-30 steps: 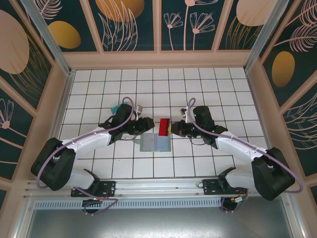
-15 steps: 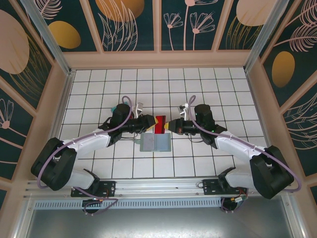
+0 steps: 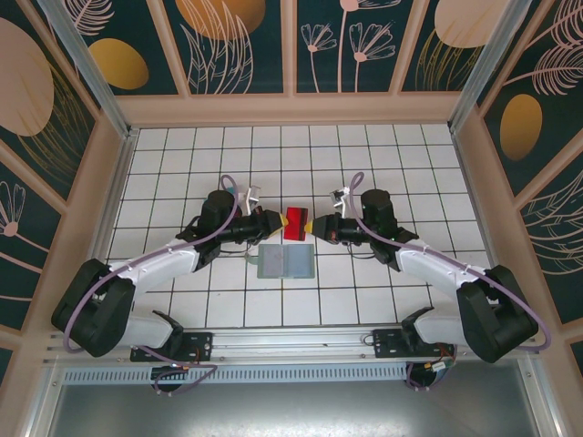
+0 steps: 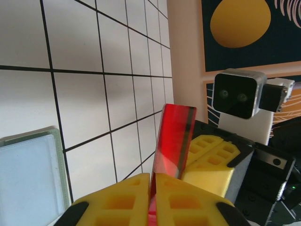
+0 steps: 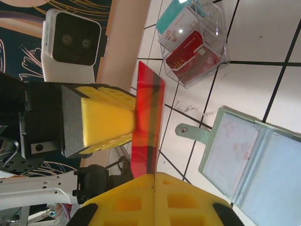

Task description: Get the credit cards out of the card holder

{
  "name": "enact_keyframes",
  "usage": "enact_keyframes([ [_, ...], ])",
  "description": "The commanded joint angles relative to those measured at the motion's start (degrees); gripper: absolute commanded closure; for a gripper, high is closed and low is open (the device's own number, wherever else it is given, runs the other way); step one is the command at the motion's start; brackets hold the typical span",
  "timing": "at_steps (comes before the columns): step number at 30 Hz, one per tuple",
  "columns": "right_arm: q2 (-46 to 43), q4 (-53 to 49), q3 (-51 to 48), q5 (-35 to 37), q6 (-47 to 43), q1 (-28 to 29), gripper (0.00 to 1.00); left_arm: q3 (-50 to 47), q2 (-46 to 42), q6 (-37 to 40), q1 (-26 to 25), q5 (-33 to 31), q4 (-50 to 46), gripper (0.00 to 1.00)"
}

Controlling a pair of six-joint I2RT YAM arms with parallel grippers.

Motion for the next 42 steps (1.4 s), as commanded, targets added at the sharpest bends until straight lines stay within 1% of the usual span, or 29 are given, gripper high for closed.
enact_keyframes([
  [1, 0.5, 3.1, -0.6, -2.4, 0.5, 0.0, 1.00, -0.2, -1.6, 0.4, -0.3, 2.9, 4.4, 0.95],
  [2, 0.4, 3.1, -0.6, -2.4, 0.4, 0.0, 1.00, -0.1, -1.8, 0.6, -0.3, 2.8, 4.3, 1.00],
  [4, 0.3, 2.6, -0.5, -2.3, 0.2, 0.0, 1.00, -0.1, -2.1, 0.9, -0.2, 2.7, 4.2, 1.00],
  [5, 0.2, 2.2, -0.5, -2.1, -0.1, 0.0, 0.98, 0.0, -2.4, 1.2, -0.3, 2.5, 3.7, 1.00],
  [6, 0.1, 1.7, -0.4, -2.0, -0.5, 0.0, 0.93, 0.2, -2.7, 1.8, -0.2, 2.2, 2.9, 1.00],
  [7, 0.0, 1.1, -0.4, -1.7, -0.8, 0.0, 0.84, 0.8, -2.9, 3.0, -0.3, 2.0, 0.9, 1.00],
  [8, -0.2, 0.3, -0.5, -1.3, -1.2, 0.0, 0.69, 1.5, -3.1, 4.6, -0.2, 1.6, -1.5, 1.00],
  [9, -0.5, -0.2, -0.6, -0.8, -1.5, 0.0, 0.58, 2.2, -3.4, 6.3, -0.2, 1.2, -4.2, 1.00],
  [12, -1.7, -2.2, -0.8, 0.8, -2.4, -0.1, 0.35, 6.1, -3.9, 14.2, 0.3, -1.8, -14.8, 1.00],
  [14, -2.8, -3.2, -1.0, 1.7, -3.2, -0.1, 0.26, 9.0, -4.2, 20.3, 0.7, -4.7, -23.0, 1.00],
  [17, -4.1, -5.3, -0.3, 2.8, -4.8, -0.1, 0.18, 13.2, -4.4, 29.6, 0.8, -11.4, -33.8, 1.00],
  [21, -5.1, -8.0, 0.7, 3.9, -6.9, -0.1, 0.13, 17.8, -4.6, 39.3, 0.8, -20.5, -42.7, 1.00],
  [22, -5.3, -8.4, 0.8, 4.1, -7.2, -0.1, 0.12, 18.7, -4.9, 42.3, 0.8, -22.6, -44.1, 1.00],
  [23, -5.6, -8.5, 1.0, 4.1, -7.4, 0.0, 0.09, 19.3, -5.3, 45.0, 0.8, -24.3, -45.1, 1.00],
  [26, -6.4, -9.0, 1.3, 4.8, -8.6, 0.1, 0.03, 19.4, -6.4, 52.9, 0.8, -29.2, -47.2, 1.00],
  [27, -6.7, -9.3, 1.3, 5.3, -9.1, 0.2, 0.02, 20.9, -6.7, 55.3, 0.8, -30.9, -47.8, 1.00],
  [31, -8.7, -10.3, 1.0, 9.8, -9.8, 1.2, 0.01, 22.7, -5.4, 65.5, 0.8, -39.6, -52.3, 1.00],
  [34, -11.2, -9.3, -0.1, 12.2, -10.8, 1.5, 0.01, 23.2, -3.8, 71.1, 0.8, -42.0, -53.9, 1.00],
  [36, -12.8, -8.5, -1.0, 13.8, -11.2, 1.4, 0.01, 22.4, -3.9, 74.0, 0.8, -43.4, -52.8, 1.00],
  [41, -15.5, -8.0, -2.4, 15.7, -12.8, 1.5, 0.01, 18.7, -3.8, 84.3, 0.8, -48.5, -49.7, 1.00],
  [42, -15.7, -8.2, -2.4, 15.8, -13.0, 1.5, 0.01, 18.4, -3.9, 85.3, 0.8, -48.5, -49.2, 1.00],
])
